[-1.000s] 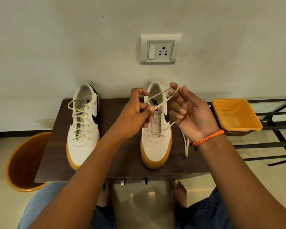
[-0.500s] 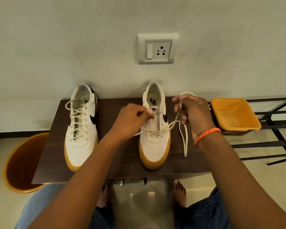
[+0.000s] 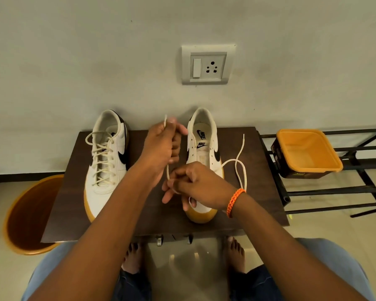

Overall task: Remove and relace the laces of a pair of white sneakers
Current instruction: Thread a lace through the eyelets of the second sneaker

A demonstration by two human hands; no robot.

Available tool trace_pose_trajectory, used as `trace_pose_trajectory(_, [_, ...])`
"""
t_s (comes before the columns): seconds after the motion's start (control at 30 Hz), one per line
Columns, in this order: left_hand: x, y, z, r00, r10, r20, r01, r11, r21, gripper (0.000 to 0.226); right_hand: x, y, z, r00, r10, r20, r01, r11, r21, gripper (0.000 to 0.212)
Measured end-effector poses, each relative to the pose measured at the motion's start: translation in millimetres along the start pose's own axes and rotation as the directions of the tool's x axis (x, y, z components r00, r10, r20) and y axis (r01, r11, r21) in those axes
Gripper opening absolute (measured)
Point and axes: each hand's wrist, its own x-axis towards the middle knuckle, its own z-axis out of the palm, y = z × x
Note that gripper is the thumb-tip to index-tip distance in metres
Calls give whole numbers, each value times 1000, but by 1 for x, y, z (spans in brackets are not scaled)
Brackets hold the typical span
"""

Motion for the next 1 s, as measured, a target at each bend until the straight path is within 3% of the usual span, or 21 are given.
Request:
trace_pose_trajectory(0.1, [4,9,-6,989,123,-84,-126,991,-34,39,2,2,8,985,-1,171,-8,999,51,28])
trace_pose_trajectory(0.17, [5,12,-13,976,190,-106,-192,981,-11,33,2,2,18,947,-1,322,-73,973,218,32])
trace_pose_trajectory(0.23, [6,10,-16,972,212,-102,-205,976,70,35,3,4,25,930,-12,367,-121,933,337,36])
trace_pose_trajectory(0.3, [4,6,-12,971,235,-47,-217,945,246,40,5,2,23,982,19,190,-76,951,299,33])
trace_pose_trajectory(0.37, [1,1,-7,962,267,59,-269,880,391,39,5,-2,11,978,-11,-207,36,992,117,27])
trace_pose_trajectory(0.43, [0,-7,-1,945,288,152,-326,828,457,33,4,-5,-8,815,-76,-574,104,994,16,26])
trace_pose_trajectory(0.47, [0,-11,2,942,277,189,-335,821,462,31,2,-6,-18,744,-99,-661,149,989,19,25])
trace_pose_trajectory(0.5, [0,-14,6,941,255,223,-332,828,453,31,1,-6,-28,717,-123,-687,199,980,33,23])
trace_pose_trajectory(0.6, [-4,-18,17,937,220,270,-318,856,407,35,-6,-3,-46,759,-210,-616,246,969,-28,22])
trace_pose_trajectory(0.87, [-2,-21,23,966,196,171,-251,879,405,23,-15,-8,-61,741,-262,-618,268,960,-86,11])
trace_pose_trajectory(1.0, [2,-26,25,972,211,103,-235,872,430,13,-13,-4,-61,689,-242,-683,207,969,-134,8])
